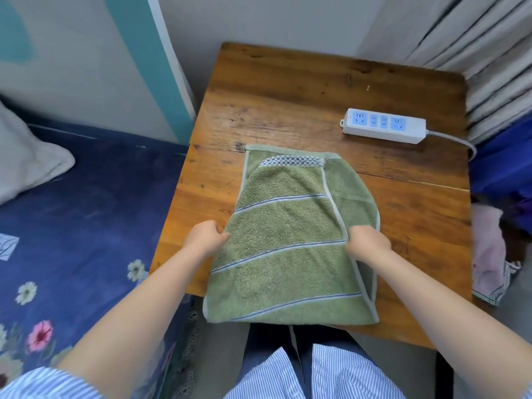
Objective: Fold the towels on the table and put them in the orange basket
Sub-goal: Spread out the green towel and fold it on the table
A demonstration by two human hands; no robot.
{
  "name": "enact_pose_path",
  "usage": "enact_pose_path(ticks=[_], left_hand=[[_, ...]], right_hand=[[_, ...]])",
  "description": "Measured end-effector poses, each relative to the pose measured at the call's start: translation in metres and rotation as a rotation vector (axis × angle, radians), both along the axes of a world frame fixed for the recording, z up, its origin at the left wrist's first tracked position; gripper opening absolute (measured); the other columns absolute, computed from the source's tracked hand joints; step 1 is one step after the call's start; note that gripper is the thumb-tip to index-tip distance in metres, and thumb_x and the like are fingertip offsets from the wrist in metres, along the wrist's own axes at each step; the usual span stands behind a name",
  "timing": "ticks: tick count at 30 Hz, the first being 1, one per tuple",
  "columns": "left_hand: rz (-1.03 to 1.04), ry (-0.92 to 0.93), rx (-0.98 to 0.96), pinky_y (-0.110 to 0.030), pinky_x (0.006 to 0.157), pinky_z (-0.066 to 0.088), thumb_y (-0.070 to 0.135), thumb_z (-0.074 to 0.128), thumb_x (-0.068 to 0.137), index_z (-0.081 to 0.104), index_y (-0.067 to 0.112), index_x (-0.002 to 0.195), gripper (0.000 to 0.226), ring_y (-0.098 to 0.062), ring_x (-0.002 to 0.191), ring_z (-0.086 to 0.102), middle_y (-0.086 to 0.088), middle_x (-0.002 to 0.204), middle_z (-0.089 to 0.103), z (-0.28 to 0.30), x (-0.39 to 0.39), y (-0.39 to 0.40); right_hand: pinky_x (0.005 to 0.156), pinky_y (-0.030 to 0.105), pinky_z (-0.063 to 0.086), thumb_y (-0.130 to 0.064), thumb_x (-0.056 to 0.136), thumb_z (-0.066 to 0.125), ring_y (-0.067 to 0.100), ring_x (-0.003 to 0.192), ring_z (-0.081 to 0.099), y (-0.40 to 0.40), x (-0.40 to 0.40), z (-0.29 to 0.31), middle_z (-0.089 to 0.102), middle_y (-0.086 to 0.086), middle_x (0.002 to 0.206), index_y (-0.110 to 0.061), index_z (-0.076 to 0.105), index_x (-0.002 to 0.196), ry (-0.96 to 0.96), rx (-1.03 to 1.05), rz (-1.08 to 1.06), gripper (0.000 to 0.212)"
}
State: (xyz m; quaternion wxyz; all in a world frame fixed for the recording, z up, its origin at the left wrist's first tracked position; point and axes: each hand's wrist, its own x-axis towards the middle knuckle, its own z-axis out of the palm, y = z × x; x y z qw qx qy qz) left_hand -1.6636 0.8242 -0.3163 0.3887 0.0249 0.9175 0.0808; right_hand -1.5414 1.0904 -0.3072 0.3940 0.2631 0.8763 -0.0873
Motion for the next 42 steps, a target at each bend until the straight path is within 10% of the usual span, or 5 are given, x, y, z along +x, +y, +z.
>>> enact_pose_path(ticks=[8,16,27,34,42], left_hand=[[0.067,0.207,0.209,-0.033,0.092,0.043,0.020,0.053,0.091,0.053,0.006,0.122,0.034,-0.025,0.110,0.055,-0.010,0.122,0.060,-0.007,-0.021,0.059],[0.120,0.299,0.344,-0.039,0.111,0.029,0.011,0.047,0.093,0.038,0.007,0.136,0.044,-0.023,0.130,0.039,-0.008,0.138,0.046,-0.018,-0.040,0.093],[0.054,0.082,0.513,-0.029,0.078,0.047,0.012,0.048,0.092,0.044,0.017,0.133,0.041,-0.016,0.082,0.059,0.000,0.085,0.062,-0.019,-0.039,0.106],[-0.015,0.025,0.421,-0.025,0.061,0.040,0.011,0.048,0.092,0.036,0.028,0.138,0.050,-0.013,0.065,0.050,-0.009,0.086,0.063,-0.020,-0.043,0.103],[-0.510,0.145,0.006,-0.039,0.096,0.040,0.035,0.063,0.083,0.062,0.020,0.110,0.031,-0.025,0.122,0.036,-0.008,0.132,0.040,0.001,-0.071,0.099]], right_hand=[[0.077,0.036,0.042,-0.007,0.089,0.044,0.031,0.109,0.048,0.004,-0.099,-0.012,0.056,0.018,0.115,0.000,0.055,0.110,0.577,-0.061,0.060,0.024],[0.101,0.043,0.026,-0.011,0.087,0.048,0.028,0.125,0.034,0.007,-0.140,-0.038,0.049,0.012,0.129,-0.010,0.045,0.126,0.616,-0.085,0.075,0.039],[0.106,0.044,0.024,-0.018,0.086,0.056,0.025,0.133,0.025,0.031,-0.127,-0.045,0.038,0.004,0.143,-0.017,0.031,0.139,0.589,-0.264,0.137,0.058],[0.086,0.028,0.036,-0.004,0.085,0.052,0.026,0.108,0.051,0.038,-0.118,-0.038,0.059,0.013,0.111,-0.004,0.059,0.109,0.636,-0.357,0.084,0.025],[0.054,0.014,0.028,0.011,0.065,0.057,0.019,0.065,0.041,0.048,-0.068,-0.007,0.048,0.012,0.065,0.009,0.055,0.061,0.899,-0.394,-0.198,0.005]])
